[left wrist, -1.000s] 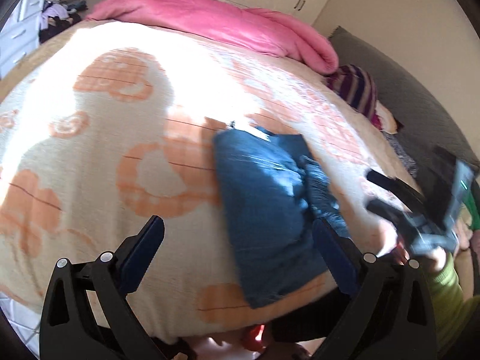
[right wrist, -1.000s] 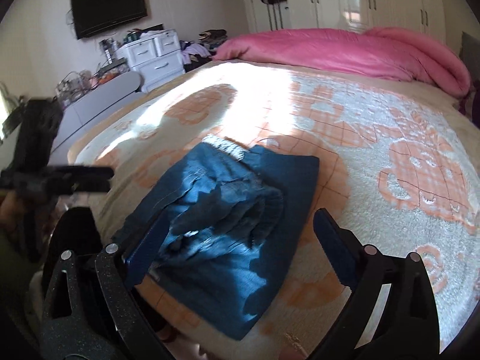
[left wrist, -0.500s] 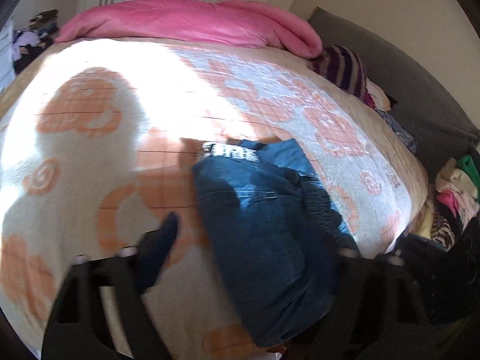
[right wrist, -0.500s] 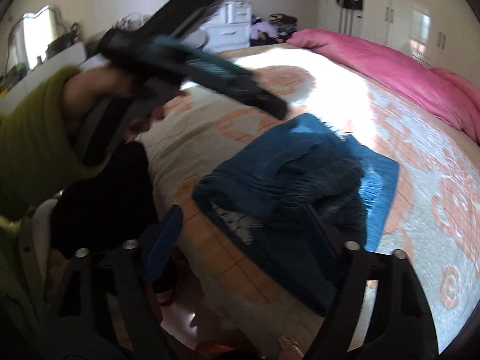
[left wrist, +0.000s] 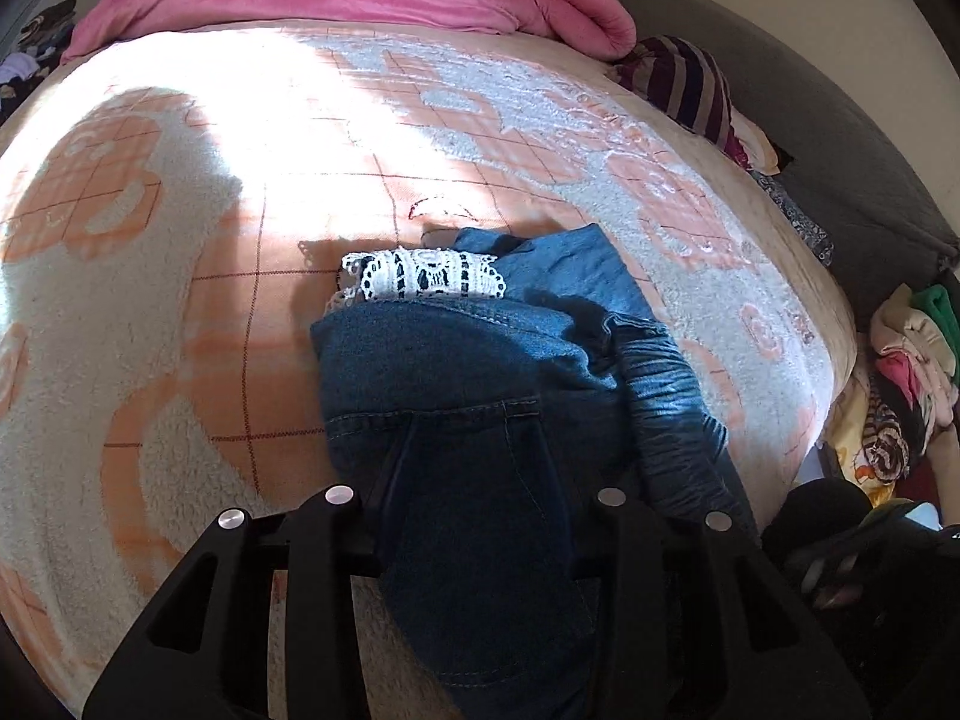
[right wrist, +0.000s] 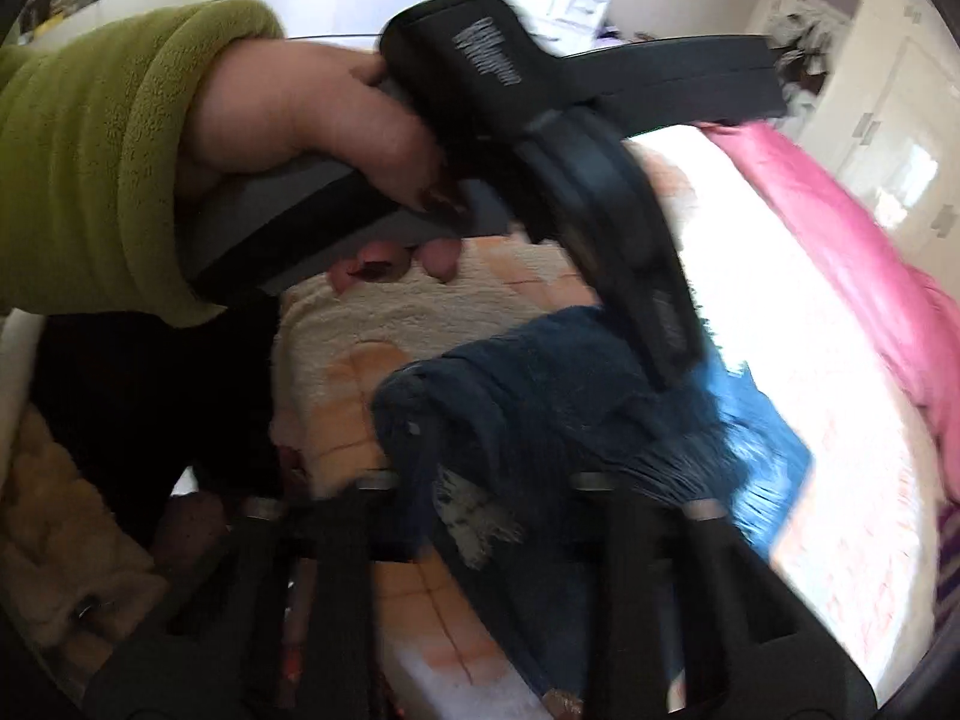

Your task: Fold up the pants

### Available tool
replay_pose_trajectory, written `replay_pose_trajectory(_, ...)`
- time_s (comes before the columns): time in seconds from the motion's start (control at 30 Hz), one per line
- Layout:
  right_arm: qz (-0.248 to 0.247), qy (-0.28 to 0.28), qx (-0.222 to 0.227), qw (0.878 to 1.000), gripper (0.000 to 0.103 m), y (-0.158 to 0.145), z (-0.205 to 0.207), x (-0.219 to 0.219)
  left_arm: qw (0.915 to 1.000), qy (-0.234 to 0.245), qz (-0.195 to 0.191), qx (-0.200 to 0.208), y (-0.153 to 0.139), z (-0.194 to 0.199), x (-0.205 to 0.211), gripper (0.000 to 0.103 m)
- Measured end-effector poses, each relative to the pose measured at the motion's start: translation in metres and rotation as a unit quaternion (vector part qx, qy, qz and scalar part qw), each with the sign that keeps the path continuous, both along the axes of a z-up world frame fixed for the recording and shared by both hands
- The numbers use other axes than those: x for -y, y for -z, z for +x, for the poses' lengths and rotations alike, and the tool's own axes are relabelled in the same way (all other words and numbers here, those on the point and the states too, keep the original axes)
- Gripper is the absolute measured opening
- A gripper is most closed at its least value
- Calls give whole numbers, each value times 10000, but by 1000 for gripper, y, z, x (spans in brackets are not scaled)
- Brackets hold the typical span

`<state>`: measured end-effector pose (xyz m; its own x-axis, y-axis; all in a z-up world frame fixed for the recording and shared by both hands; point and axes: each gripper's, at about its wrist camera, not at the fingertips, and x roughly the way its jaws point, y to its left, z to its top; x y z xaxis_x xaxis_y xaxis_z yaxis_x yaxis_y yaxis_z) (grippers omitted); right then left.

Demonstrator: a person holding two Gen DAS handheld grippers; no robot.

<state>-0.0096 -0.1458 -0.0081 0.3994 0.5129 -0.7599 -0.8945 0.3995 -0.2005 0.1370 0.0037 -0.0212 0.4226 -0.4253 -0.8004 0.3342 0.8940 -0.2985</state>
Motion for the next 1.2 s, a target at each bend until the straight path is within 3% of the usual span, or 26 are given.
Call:
replay_pose_trajectory(0.2, 251, -621, -353, 9971, 4, -9, -19, 17, 10000, 29, -52, -33, 2, 4, -1, 38)
replay_pose_trajectory(0.4, 28, -269, -760, 9967, 4, 22, -14, 20, 9999, 2, -106, 3, 4, 3, -2, 38)
replay_pose_trajectory(0.53, 140, -271, -869, 9957, 5, 20, -12, 21, 9999, -43, -75, 68, 4, 0, 0, 38)
replay_pose_trajectory(0.67, 357, -316, -882, 9950, 13, 10, -11, 26, 9999, -70, -82, 125, 3, -3, 3, 45)
replay_pose_trajectory(0.8, 716, -280, -921, 9928, 28, -3, -11, 38, 9998, -44, 91, 195, 1, -7, 8, 48)
replay_pose_trajectory(0.93, 1195, -158, -1016, 9875, 33, -16, -14, 51, 9997, -59, 90, 198, 0, -8, 7, 50)
replay_pose_trajectory(1.07, 1406, -75, -1050, 9844, 43, -21, -15, 61, 9997, -72, 100, 213, -1, -11, 7, 51)
replay_pose_trajectory(1.2, 1488, -101, -1086, 9828, 47, -24, -13, 64, 9996, -87, 118, 222, -2, -13, 6, 52)
